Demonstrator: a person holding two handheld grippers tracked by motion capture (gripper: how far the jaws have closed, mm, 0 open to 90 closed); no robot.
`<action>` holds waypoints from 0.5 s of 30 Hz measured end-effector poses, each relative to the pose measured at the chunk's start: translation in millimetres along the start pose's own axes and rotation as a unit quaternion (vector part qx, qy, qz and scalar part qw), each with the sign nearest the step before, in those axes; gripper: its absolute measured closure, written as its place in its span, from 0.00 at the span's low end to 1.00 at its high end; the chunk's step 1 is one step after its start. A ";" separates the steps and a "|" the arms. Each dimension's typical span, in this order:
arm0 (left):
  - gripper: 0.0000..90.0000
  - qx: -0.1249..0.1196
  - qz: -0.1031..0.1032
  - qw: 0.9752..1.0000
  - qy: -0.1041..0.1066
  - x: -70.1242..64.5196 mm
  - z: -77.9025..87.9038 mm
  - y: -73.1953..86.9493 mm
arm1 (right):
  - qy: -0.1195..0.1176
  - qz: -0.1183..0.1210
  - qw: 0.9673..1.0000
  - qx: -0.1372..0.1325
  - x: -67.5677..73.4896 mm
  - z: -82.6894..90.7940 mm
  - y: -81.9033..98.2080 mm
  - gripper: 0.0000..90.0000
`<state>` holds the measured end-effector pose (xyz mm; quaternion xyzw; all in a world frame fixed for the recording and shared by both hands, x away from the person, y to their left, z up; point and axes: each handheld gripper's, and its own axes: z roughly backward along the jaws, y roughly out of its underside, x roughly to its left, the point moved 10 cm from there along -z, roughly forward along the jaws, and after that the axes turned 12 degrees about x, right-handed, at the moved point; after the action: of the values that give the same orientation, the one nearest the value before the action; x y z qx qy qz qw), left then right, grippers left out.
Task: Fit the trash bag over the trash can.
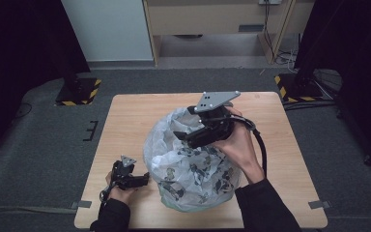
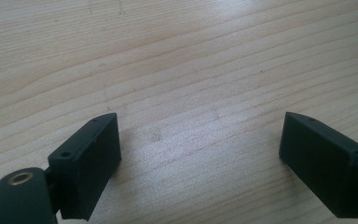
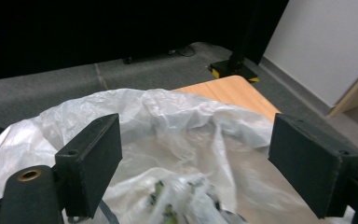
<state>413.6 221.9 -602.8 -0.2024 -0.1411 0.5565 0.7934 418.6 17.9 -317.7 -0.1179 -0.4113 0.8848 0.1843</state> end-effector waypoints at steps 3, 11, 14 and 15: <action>0.13 0.000 0.000 1.000 0.000 0.0 0.0 0.0 | -0.015 -0.007 1.000 0.014 4.6 -11.3 5.3 0.17; 0.13 0.000 0.000 1.000 0.001 0.0 0.0 -0.1 | -0.036 -0.025 0.997 0.061 7.1 -39.7 27.3 0.16; 0.13 0.000 0.001 1.000 0.001 0.0 0.1 -0.1 | -0.040 -0.032 0.996 0.076 7.6 -48.0 34.6 0.16; 0.13 0.000 0.001 1.000 0.001 0.0 0.1 -0.1 | -0.041 -0.034 0.995 0.084 7.4 -50.4 36.8 0.16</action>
<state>413.6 221.8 -602.7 -0.2033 -0.1404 0.5568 0.7930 421.6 33.6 -378.4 -0.0519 -0.3467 0.9135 0.2063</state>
